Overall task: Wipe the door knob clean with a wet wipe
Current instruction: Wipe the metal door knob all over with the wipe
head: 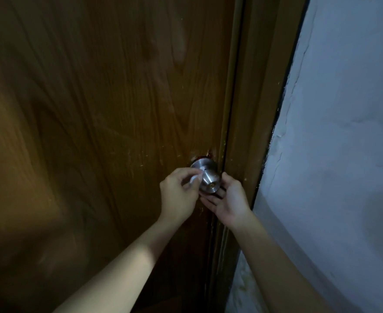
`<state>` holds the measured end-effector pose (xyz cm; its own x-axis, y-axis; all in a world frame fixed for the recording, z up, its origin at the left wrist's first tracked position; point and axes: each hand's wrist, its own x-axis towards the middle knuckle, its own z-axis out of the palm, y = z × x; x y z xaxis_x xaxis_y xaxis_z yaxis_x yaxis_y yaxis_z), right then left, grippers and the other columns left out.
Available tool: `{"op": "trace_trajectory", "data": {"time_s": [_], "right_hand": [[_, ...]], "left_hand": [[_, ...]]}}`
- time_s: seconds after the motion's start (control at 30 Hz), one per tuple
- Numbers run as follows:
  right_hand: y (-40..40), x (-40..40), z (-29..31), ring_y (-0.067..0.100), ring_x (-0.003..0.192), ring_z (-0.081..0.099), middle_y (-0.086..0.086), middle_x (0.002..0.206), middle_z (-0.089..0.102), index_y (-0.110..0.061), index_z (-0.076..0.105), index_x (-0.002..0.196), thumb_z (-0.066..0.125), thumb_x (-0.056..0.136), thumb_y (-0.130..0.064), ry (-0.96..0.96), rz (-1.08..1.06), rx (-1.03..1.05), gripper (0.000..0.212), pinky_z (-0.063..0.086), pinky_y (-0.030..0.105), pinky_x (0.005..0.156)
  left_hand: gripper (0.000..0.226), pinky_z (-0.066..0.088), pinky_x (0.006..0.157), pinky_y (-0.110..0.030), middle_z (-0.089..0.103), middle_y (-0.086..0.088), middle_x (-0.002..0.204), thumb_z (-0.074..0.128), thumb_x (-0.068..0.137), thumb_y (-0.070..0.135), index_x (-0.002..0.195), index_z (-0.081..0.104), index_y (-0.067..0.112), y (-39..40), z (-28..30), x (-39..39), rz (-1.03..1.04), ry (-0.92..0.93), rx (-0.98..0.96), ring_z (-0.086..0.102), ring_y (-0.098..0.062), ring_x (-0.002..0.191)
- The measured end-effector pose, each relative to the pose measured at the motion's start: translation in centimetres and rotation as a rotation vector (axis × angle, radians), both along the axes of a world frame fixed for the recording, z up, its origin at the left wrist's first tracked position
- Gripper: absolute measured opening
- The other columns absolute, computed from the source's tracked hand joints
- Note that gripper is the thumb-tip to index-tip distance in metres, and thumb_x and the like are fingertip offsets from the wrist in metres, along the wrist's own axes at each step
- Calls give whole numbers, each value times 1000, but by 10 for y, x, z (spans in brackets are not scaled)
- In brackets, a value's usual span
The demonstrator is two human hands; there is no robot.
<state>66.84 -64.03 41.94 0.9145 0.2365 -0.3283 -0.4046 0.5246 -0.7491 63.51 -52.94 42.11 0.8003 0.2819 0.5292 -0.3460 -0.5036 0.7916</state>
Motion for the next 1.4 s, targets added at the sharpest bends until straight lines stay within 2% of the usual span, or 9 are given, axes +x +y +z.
{"op": "trace_trajectory", "data": {"time_s": [0.2,0.37,0.53,0.63,0.83,1.03,1.2,1.3,1.4], "right_hand": [[-1,-1,-1,31,102,59,18,121,59,-10,48,126,45,93,-29,-1,26,82,38,48,40,85],[2,-3,-1,32,106,58,20,119,59,-9,50,121,48,90,-17,-20,11,219,33,48,41,89],[0,1,0,36,105,58,21,121,57,-11,44,127,53,86,-17,18,17,240,42,48,44,91],[0,3,2,37,106,58,21,122,57,-11,44,127,53,86,-17,-2,41,232,42,50,43,88],[0,5,-1,36,108,57,20,120,56,-11,46,125,51,86,-14,-12,60,267,39,52,43,86],[0,1,4,33,109,55,18,114,57,-12,54,102,45,89,-11,-46,81,281,16,48,45,90],[2,2,4,34,113,53,17,112,57,-13,54,99,45,90,-13,-61,67,287,14,47,46,92],[0,2,4,33,111,54,17,111,59,-11,55,99,45,90,-12,-49,80,289,14,47,46,93],[-1,3,3,33,110,55,18,113,58,-10,55,101,47,89,-12,-49,84,280,15,47,46,93]], "left_hand": [[25,43,89,-10,70,-3,100,65,77,0,99,70,12,12,-1,3,-154,-224,508,52,1,98],[25,45,93,-28,70,-7,109,58,83,3,104,68,10,8,19,23,-141,-138,585,54,-11,105],[34,57,68,-35,69,-14,104,73,68,1,102,66,3,23,26,37,-161,-158,1047,61,-28,94],[32,58,58,-36,70,-14,98,73,66,-2,97,68,2,28,31,42,-135,-165,1051,63,-28,87],[24,55,66,-36,67,-13,105,63,79,6,103,66,6,28,49,54,-282,-174,1246,57,-25,95],[19,54,54,-30,68,-11,89,72,70,5,89,70,5,23,42,54,-260,-201,1236,59,-24,83],[19,43,66,-26,60,-11,105,56,86,13,101,66,5,12,58,65,-233,-150,1384,51,-23,100],[12,47,48,-25,63,-14,83,72,70,6,80,68,1,10,58,62,-162,-246,1313,61,-27,78],[17,47,44,-24,63,-14,80,70,67,6,83,67,1,19,55,62,-119,-304,1247,61,-27,71]]}}
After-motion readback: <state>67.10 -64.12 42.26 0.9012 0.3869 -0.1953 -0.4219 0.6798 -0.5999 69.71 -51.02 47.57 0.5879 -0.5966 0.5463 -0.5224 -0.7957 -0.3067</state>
